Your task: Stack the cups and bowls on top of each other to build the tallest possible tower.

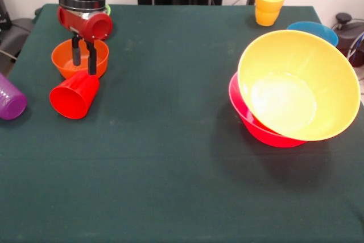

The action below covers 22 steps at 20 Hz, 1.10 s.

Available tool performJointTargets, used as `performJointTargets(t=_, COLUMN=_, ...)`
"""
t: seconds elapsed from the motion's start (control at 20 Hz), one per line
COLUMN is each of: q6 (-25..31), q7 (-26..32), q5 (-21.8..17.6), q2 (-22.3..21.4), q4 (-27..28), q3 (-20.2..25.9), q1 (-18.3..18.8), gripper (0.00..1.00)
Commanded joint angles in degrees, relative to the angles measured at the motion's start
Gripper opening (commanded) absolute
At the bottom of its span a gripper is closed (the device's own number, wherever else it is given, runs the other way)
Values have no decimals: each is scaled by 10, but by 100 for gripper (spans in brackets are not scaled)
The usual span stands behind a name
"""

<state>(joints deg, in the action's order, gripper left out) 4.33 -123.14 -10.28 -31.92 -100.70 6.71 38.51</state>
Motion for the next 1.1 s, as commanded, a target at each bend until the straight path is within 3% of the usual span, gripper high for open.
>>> performJointTargets(t=0.05, q6=51, q7=17, q5=-44, q2=4, q4=-8, q3=31, q1=0, gripper=100)
performJointTargets(t=1.1, q6=1, q7=-23, q5=-39, q2=12, q4=-55, q3=33, q1=0, gripper=100)
